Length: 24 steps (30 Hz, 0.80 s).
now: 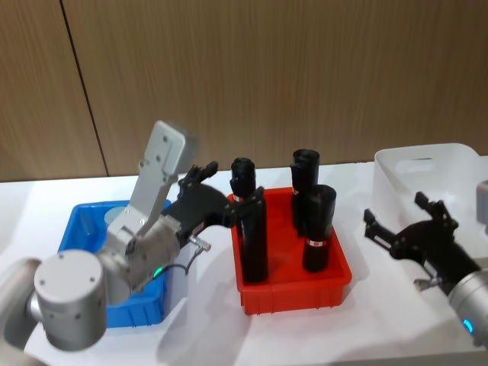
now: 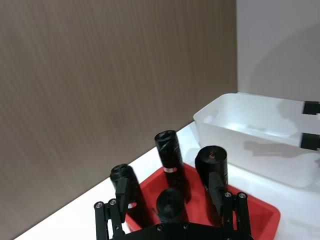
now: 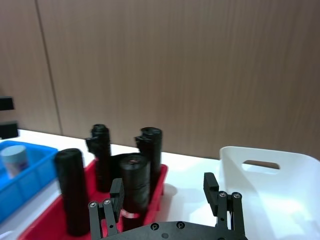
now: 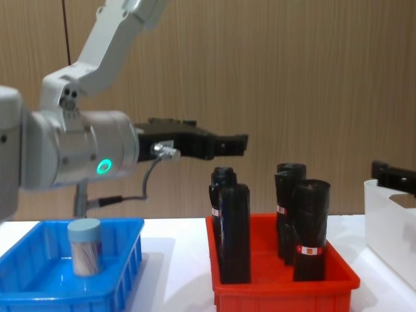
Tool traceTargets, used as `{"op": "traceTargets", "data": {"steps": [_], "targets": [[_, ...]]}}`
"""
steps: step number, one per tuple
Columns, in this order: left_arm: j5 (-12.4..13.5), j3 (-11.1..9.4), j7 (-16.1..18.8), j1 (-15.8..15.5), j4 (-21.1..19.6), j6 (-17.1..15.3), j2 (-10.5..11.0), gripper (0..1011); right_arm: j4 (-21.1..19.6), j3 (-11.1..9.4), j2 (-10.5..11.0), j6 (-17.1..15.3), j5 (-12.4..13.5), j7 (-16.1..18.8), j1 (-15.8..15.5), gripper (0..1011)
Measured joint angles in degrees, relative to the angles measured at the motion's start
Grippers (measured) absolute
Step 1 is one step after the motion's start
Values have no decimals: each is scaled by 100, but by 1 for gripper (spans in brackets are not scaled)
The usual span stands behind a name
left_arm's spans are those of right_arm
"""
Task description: Pick the cotton swabs from the blue box and place them into the white box.
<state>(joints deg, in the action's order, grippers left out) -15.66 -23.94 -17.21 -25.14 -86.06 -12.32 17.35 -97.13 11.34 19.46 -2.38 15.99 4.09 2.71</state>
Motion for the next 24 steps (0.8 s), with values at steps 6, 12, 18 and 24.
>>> {"op": "traceTargets", "data": {"steps": [6, 12, 18, 24], "targets": [[118, -60, 458, 319, -197, 318, 125, 1003, -269, 104, -7, 31, 38, -21, -230, 1001], [229, -118, 909, 636, -393, 629, 249, 1003, -398, 157, -11, 45, 49, -32, -345, 1001], [342, -173, 1343, 938, -582, 939, 368, 1003, -410, 162, -13, 47, 51, -32, -356, 1001], [407, -205, 1603, 1117, -696, 1114, 440, 1003, -412, 160, -13, 47, 51, -31, -355, 1002]]}}
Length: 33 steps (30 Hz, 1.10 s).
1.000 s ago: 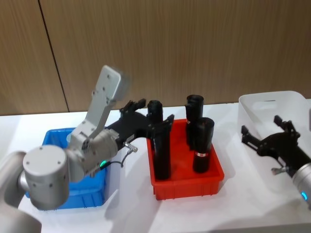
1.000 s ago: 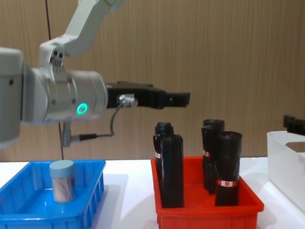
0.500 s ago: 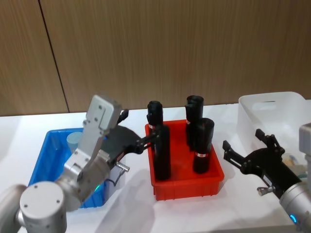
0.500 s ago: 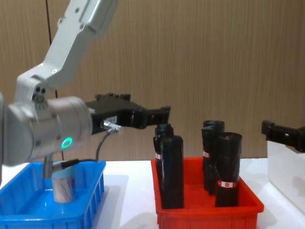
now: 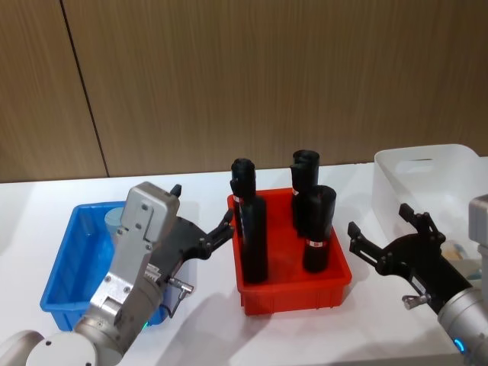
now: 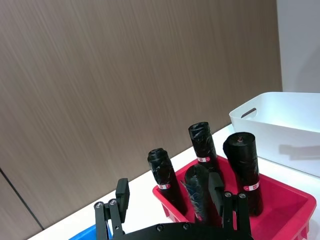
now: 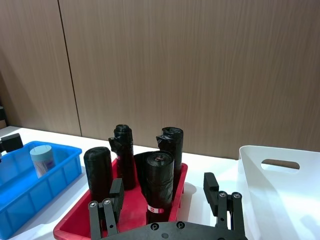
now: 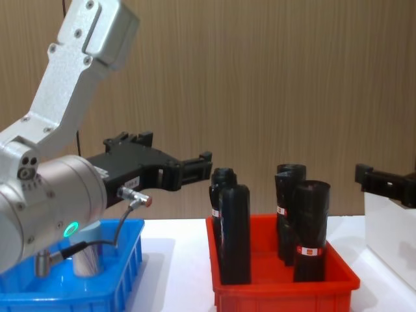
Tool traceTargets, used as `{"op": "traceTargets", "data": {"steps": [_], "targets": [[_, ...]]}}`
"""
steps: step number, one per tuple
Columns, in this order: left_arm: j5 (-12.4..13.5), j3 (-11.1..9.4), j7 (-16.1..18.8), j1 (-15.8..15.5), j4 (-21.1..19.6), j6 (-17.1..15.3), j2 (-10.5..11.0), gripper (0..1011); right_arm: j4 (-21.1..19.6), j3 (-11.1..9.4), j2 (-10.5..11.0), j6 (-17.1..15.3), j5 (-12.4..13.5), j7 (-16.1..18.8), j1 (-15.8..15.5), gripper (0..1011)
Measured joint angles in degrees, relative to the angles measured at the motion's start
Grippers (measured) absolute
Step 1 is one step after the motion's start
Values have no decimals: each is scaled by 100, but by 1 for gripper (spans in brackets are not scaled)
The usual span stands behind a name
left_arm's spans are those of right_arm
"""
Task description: Pick the cotton swabs from the blue box and place them into the white box.
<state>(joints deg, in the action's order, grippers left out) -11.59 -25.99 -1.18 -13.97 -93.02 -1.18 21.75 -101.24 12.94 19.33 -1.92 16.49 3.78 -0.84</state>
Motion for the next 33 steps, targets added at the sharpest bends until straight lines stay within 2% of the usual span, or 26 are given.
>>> {"op": "traceTargets", "data": {"steps": [8, 18, 33], "targets": [[13, -7, 54, 39, -21, 40, 15, 1003, 28, -9, -7, -7, 5, 28, 22, 1001], [13, -4, 57, 38, -21, 40, 14, 1003, 304, -49, -62, -61, 40, 213, 244, 1001], [10, -3, 56, 38, -15, 38, 14, 1003, 844, -36, -201, -217, -44, 755, 700, 1002]]}}
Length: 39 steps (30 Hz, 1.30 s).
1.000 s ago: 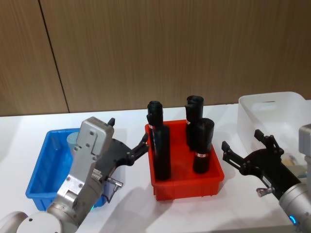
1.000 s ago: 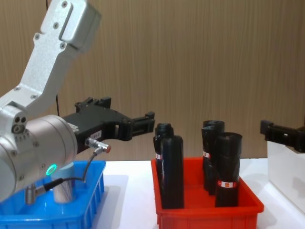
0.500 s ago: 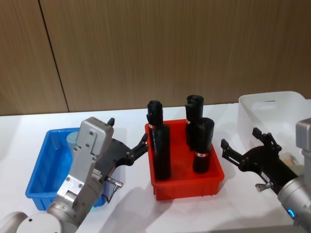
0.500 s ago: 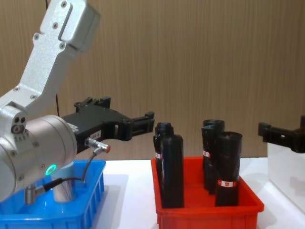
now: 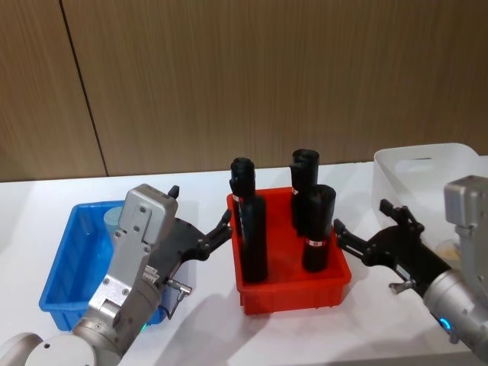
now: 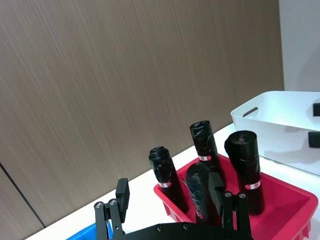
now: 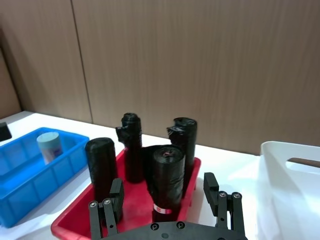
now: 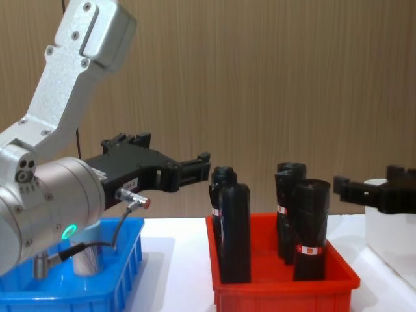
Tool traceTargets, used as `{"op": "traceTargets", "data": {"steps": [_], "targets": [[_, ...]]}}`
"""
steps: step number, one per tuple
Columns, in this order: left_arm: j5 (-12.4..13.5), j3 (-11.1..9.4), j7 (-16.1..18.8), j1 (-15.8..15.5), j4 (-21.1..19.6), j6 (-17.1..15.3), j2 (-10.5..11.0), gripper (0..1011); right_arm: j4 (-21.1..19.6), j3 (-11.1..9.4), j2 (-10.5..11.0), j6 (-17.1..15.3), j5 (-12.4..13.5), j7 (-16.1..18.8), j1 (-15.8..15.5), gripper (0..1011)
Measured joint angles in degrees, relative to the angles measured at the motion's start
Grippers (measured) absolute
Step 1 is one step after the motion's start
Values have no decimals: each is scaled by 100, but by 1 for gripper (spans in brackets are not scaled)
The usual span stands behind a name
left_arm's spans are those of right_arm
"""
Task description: Pick the cotton swabs from the blue box and place them into the white box.
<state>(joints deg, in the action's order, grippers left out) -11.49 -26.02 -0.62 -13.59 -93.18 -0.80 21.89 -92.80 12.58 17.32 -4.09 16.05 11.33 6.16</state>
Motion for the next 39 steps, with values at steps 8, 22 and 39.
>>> {"op": "traceTargets", "data": {"steps": [8, 22, 39], "targets": [[0, 0, -1, 0, 0, 0, 0, 1003, 487, 38, -94, -85, -76, 623, 359, 1001], [0, 0, -1, 0, 1, 0, 0, 1003, 1721, 103, -313, -1, -290, 1611, 1170, 1001], [0, 0, 0, 0, 0, 1, 0, 1003, 3198, 82, -538, 244, -432, 1888, 2050, 1001]]}}
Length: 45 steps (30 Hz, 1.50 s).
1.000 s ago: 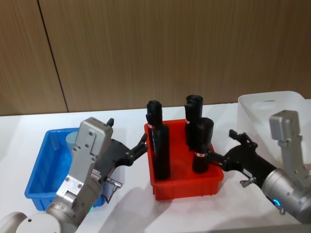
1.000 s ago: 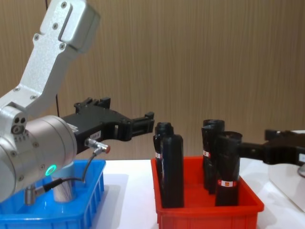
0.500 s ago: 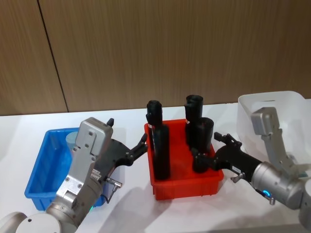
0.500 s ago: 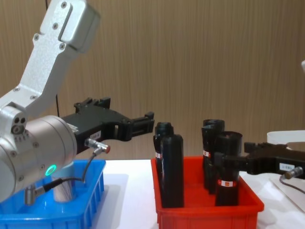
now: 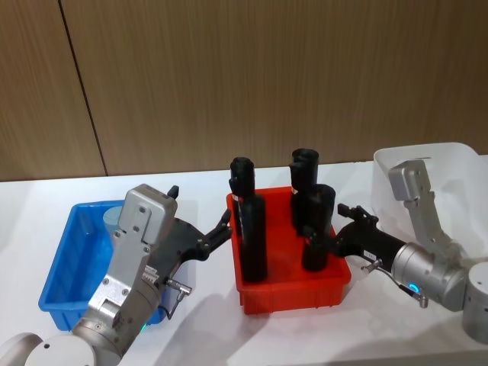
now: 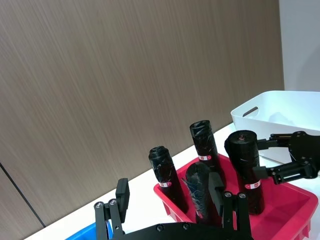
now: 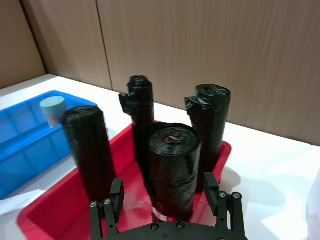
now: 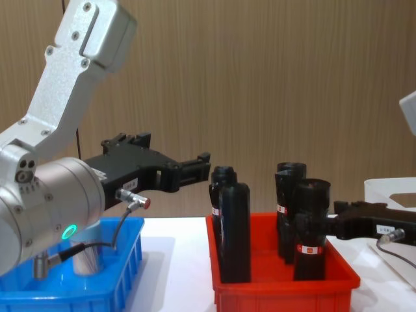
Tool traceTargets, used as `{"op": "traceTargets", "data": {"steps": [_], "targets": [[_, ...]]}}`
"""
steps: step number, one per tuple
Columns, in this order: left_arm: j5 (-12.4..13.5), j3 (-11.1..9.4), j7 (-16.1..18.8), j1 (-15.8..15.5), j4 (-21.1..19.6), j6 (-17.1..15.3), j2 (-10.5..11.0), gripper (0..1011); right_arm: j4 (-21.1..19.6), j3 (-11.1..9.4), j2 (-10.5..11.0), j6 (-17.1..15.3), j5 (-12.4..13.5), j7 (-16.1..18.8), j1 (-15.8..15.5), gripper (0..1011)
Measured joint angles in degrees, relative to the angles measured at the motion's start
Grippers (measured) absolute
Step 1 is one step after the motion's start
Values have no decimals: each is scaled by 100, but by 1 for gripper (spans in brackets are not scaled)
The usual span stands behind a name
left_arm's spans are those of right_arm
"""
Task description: Pick the cotton swabs from the blue box and place them into the white box.
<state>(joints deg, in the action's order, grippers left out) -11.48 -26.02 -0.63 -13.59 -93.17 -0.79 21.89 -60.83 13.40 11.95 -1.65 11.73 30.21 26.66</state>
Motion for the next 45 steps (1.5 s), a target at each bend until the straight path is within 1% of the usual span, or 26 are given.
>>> {"op": "traceTargets", "data": {"steps": [19, 31, 34, 35, 37, 41, 43, 45], "targets": [[0, 0, 0, 0, 0, 0, 0, 1003, 1072, -40, -141, 289, -36, 31, 629, 1001], [0, 0, 0, 0, 0, 0, 0, 1003, 1520, 14, -249, 452, -21, 189, 951, 996], [0, 0, 0, 0, 0, 0, 0, 1003, 1633, 33, -278, 488, -8, 228, 1031, 930], [0, 0, 0, 0, 0, 0, 0, 1003, 1684, 42, -289, 508, 2, 250, 1067, 884], [0, 0, 0, 0, 0, 0, 0, 1003, 1732, 50, -302, 525, 8, 270, 1098, 868], [0, 0, 0, 0, 0, 0, 0, 1003, 1831, 74, -332, 564, 16, 316, 1173, 732], [0, 0, 0, 0, 0, 0, 0, 1003, 1846, 80, -338, 572, 20, 326, 1189, 687], [0, 0, 0, 0, 0, 0, 0, 1003, 1854, 91, -345, 576, 30, 343, 1202, 610]]}}
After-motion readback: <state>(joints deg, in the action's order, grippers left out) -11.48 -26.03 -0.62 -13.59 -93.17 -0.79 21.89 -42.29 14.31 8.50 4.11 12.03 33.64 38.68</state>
